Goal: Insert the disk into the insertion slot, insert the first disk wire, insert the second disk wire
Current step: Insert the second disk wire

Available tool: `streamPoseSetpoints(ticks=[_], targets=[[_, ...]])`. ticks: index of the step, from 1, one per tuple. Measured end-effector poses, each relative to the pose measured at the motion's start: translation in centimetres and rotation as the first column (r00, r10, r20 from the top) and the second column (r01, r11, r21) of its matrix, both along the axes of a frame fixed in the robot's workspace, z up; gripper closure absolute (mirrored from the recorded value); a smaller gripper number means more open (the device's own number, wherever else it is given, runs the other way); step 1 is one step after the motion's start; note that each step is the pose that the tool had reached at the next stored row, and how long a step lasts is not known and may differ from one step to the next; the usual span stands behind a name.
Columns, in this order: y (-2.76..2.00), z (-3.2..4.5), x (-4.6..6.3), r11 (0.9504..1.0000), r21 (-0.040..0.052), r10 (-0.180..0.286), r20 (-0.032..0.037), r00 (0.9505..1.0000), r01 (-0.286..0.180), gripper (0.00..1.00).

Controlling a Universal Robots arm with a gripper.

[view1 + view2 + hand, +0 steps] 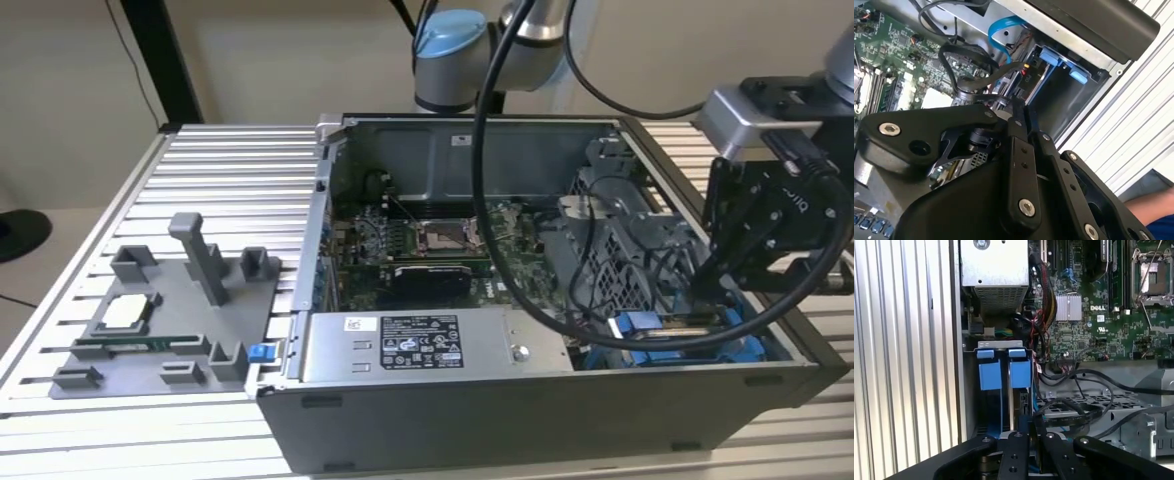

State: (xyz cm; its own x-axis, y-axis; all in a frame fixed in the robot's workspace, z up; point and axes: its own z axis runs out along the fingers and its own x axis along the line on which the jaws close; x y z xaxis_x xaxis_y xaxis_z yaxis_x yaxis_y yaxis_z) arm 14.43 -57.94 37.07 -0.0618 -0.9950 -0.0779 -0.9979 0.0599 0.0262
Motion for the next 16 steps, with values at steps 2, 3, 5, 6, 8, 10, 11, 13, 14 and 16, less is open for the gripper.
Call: streamPoseSetpoints(ticks=[2, 3, 5, 6, 8, 10, 11, 13, 14, 16], targets=[[0.00, -0.10, -0.13, 1.0000, 0.0000, 0.000, 0.0005, 1.0000, 0.000, 1.00], [0.00, -0.18, -0.25, 1.0000, 0.0000, 0.000, 0.0013, 1.0000, 0.000, 1.00], [0.00, -0.32, -0.45, 1.0000, 0.0015, 0.000, 0.0032, 1.0000, 0.000, 1.00], [0.00, -0.39, -0.55, 1.0000, 0.0020, 0.000, 0.0048, 1.0000, 0.000, 1.00], [0.00, -0.55, -0.73, 1.0000, 0.0023, 0.000, 0.0087, 1.0000, 0.000, 1.00], [0.00, -0.71, -0.90, 1.0000, 0.0023, 0.000, 0.0120, 0.9999, 0.000, 1.00], [0.00, -0.77, -0.97, 1.0000, 0.0023, 0.000, 0.0125, 0.9999, 0.000, 1.00], [0.00, -0.80, -0.99, 1.0000, 0.0019, 0.000, 0.0126, 0.9999, 0.000, 1.00], [0.00, -0.79, -1.00, 1.0000, 0.0018, 0.000, 0.0126, 0.9999, 0.000, 1.00], [0.00, -0.81, -1.00, 1.0000, 0.0019, 0.000, 0.0126, 0.9999, 0.000, 1.00]])
